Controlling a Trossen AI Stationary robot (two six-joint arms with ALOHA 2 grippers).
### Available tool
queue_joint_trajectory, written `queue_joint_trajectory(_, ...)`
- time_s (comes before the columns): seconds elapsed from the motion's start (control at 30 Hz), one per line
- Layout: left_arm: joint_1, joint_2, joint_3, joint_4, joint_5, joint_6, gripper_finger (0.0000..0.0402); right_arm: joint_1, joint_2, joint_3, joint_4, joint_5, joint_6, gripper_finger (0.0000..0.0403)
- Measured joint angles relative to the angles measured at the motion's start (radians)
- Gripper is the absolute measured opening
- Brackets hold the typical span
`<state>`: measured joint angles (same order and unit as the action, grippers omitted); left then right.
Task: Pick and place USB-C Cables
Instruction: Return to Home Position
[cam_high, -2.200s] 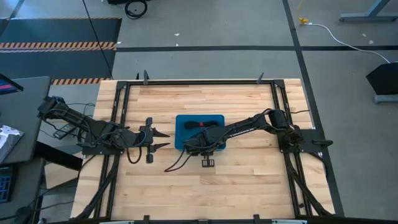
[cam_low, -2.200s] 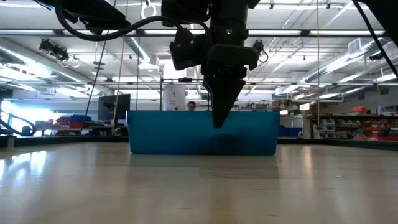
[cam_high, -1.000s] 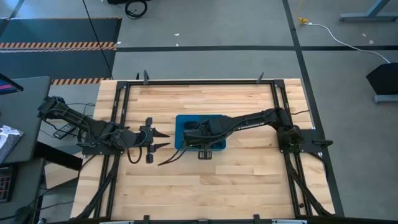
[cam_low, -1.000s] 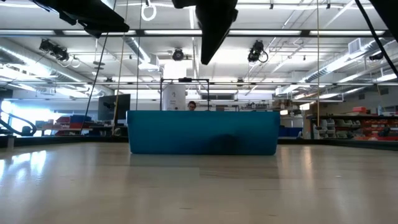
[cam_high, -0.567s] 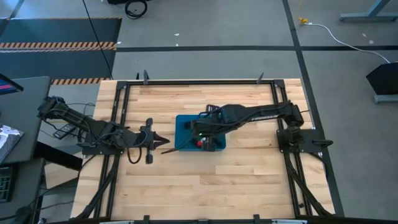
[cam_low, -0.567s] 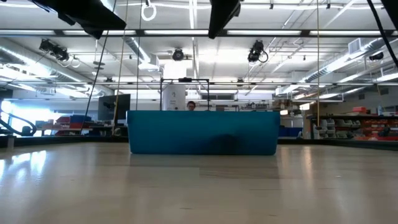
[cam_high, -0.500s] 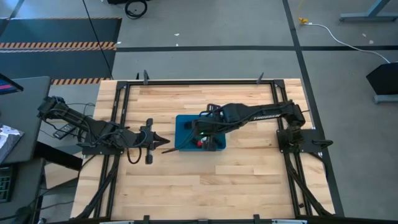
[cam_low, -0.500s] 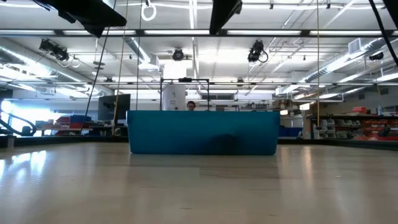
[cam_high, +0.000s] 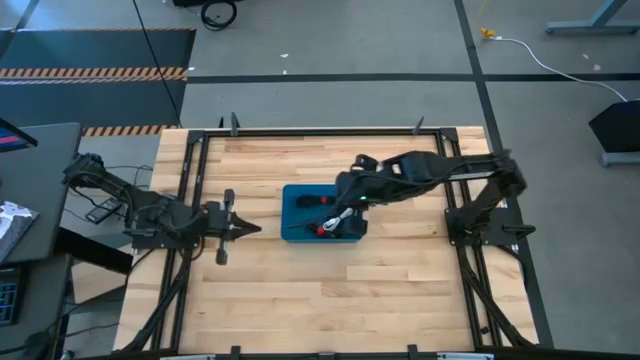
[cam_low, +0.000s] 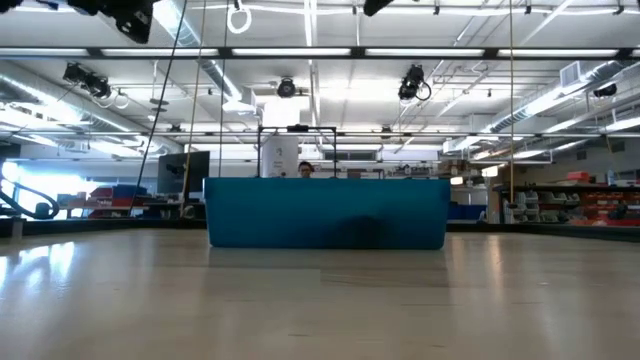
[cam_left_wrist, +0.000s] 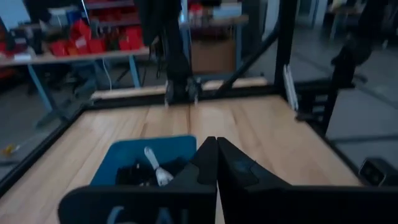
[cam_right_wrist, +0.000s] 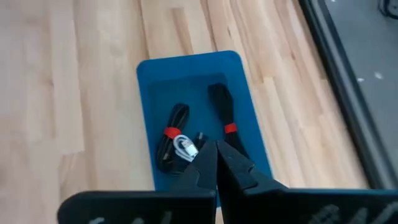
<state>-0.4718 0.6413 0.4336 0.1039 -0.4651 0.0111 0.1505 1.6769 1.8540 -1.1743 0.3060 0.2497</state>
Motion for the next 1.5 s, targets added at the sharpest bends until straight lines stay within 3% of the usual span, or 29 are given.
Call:
queue_joint_trajectory(0.27,-0.004,-0.163,-0.065,-0.002,-0.001,0.025,0.0001,0.001,-0.33,-0.521,0.364,-0.071,0.048,0.0001)
queue_joint_trajectory(0.57,-0.004,-0.17,-0.065,-0.036,-0.001,0.026,0.0007,0.025,-0.674,-1.054,0.739,-0.103,0.089,0.0001)
queue_joint_trajectory(0.77,-0.004,-0.17,-0.065,-0.037,-0.001,0.035,0.0006,0.04,-0.865,-1.336,1.023,-0.16,0.062,0.0002)
queue_joint_trajectory(1.17,-0.003,-0.173,-0.069,-0.031,0.041,0.053,0.0008,0.039,-1.074,-1.638,1.436,-0.251,-0.057,0.0002)
queue_joint_trajectory(1.4,0.021,-0.233,-0.254,0.268,0.044,0.099,0.0008,0.039,-1.092,-1.744,1.574,-0.28,-0.102,0.0002)
queue_joint_trajectory(1.5,0.044,-0.278,-0.3,0.291,0.075,0.099,0.0008,0.039,-1.092,-1.784,1.637,-0.284,-0.105,0.0002)
